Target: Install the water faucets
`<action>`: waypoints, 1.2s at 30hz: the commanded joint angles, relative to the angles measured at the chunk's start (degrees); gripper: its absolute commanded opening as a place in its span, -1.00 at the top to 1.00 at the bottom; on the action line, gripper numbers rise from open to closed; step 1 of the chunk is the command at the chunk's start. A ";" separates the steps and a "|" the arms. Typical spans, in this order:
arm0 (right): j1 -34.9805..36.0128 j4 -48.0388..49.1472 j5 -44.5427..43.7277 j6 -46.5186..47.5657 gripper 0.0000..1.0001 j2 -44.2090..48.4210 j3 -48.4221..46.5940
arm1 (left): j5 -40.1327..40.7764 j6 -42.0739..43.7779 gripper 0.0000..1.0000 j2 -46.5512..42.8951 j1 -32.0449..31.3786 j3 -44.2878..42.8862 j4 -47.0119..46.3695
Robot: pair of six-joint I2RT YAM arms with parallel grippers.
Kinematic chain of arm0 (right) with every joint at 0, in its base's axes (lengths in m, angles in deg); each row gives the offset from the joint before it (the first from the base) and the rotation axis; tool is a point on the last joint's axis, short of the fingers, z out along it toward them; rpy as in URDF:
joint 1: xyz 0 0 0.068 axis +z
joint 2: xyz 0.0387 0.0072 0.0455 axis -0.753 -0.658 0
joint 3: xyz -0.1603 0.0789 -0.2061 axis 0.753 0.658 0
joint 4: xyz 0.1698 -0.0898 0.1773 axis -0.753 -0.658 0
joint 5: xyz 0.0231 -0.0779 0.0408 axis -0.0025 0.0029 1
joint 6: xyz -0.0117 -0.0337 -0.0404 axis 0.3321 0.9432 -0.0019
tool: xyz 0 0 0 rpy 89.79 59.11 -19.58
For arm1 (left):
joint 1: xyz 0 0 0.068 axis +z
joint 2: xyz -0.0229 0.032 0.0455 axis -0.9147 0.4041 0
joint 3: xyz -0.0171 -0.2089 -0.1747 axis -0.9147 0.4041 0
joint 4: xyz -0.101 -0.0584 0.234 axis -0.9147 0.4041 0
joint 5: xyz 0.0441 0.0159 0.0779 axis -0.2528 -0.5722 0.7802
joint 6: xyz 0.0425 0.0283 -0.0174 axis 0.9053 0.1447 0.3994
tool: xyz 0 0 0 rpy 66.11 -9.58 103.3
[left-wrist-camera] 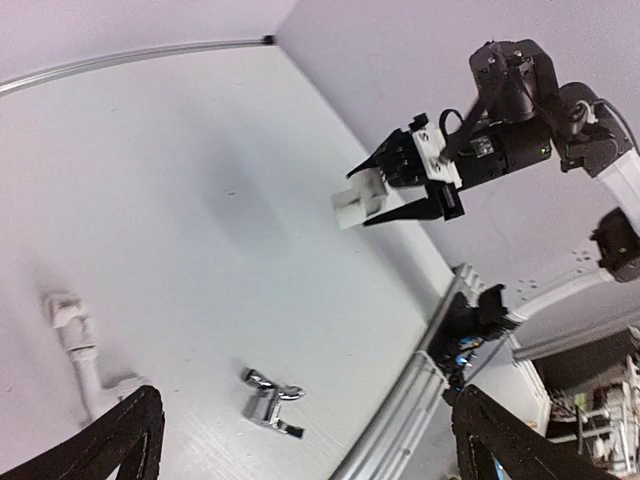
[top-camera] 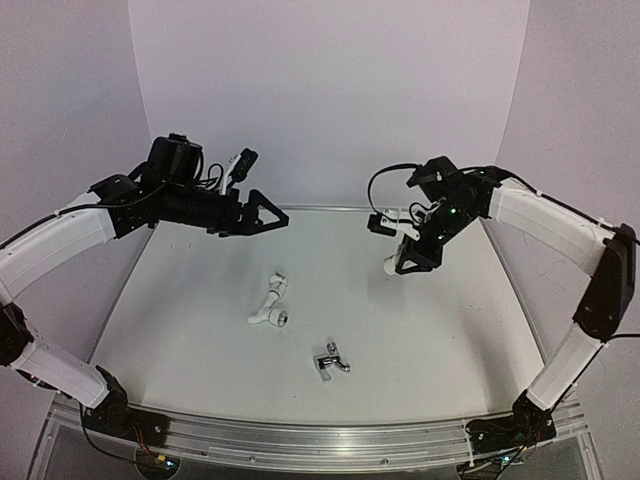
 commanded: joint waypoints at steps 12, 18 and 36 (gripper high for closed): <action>-16.07 3.25 -18.04 -1.70 0.37 -27.02 -7.76 | 18.83 -2.22 -0.99 0.13 0.11 2.95 7.25; -16.04 2.87 -18.57 -1.95 0.16 -29.65 -8.58 | 18.13 -1.77 -0.99 0.36 0.12 3.36 7.41; -15.58 -0.78 -11.30 -2.91 -0.57 -24.69 -14.17 | 13.22 1.12 -0.99 2.09 0.10 3.31 6.97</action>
